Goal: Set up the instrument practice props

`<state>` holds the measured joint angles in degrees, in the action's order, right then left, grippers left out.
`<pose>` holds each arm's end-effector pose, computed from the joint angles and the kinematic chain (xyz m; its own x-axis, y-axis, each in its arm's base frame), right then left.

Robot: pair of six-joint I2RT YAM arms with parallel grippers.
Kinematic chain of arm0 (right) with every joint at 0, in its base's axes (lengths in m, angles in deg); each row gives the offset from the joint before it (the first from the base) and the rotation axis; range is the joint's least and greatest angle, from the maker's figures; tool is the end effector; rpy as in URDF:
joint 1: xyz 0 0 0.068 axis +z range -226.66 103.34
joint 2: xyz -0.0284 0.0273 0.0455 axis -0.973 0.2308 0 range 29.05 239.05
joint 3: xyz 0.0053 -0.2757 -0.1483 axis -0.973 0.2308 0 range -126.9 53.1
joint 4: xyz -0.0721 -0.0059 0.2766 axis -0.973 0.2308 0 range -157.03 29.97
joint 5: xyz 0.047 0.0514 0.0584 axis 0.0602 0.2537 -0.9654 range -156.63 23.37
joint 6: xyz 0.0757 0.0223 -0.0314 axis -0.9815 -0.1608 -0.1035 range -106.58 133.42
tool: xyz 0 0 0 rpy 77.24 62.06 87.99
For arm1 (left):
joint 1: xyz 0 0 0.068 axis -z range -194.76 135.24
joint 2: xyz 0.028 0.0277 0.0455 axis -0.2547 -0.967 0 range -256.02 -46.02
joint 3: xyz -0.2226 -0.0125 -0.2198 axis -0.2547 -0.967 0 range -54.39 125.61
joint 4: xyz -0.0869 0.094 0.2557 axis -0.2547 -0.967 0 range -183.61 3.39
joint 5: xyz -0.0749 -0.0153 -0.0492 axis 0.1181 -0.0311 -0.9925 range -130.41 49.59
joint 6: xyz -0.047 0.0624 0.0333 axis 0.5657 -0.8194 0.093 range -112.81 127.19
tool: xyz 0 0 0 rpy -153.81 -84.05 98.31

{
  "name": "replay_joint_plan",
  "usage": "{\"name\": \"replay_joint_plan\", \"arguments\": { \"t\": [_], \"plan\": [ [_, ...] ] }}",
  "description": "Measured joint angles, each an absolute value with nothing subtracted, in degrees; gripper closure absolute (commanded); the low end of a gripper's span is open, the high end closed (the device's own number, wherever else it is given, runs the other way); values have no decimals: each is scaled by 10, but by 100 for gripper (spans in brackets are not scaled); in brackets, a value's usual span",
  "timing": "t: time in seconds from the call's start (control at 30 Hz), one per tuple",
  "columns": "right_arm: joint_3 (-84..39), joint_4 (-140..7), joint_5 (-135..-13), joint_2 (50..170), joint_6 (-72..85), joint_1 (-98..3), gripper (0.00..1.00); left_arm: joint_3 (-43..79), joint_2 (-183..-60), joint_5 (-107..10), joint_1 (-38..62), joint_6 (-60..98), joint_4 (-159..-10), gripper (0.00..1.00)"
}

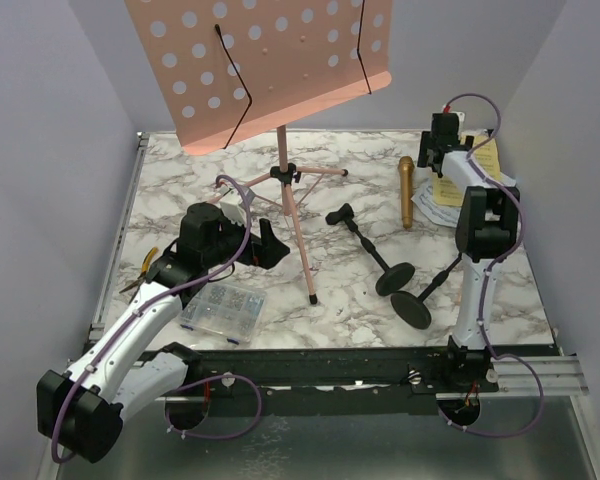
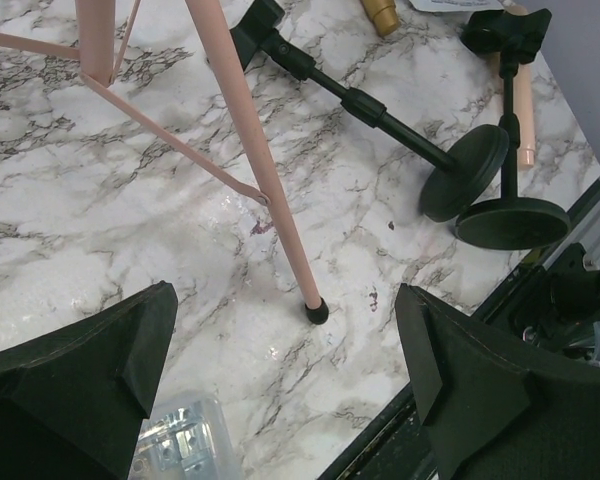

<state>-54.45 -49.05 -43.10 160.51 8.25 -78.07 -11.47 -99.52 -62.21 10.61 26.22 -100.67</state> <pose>0.5993 -0.0445 0.1923 -0.6360 0.0984 -0.7654 0.3786 0.9041 -0.1983 0.2104 -0.1304 0.3084 -0.5853 -0.0575 -0.8088 0.5416 0.7147 -0.4427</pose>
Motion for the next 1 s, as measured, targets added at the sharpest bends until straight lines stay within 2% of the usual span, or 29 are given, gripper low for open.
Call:
{"name": "replay_joint_plan", "arguments": {
  "t": [0.23, 0.37, 0.47, 0.77, 1.0],
  "plan": [
    [-614, -507, -346, 1675, 141, -740, 28, -115, -997, -609, 106, 259, -1012, 2],
    [-649, -513, -307, 1715, 172, -729, 30, -115, -997, -601, 106, 257, -1014, 2],
    [-661, -535, -273, 1739, 209, -721, 41, -115, -997, -600, 106, 255, -1014, 2],
    [-662, -622, -196, 1774, 317, -711, 44, -115, -997, -598, 106, 253, -1014, 2],
    [-672, -681, -167, 1804, 373, -711, 62, -115, -997, -596, 106, 253, -1014, 2]
  ]
}}
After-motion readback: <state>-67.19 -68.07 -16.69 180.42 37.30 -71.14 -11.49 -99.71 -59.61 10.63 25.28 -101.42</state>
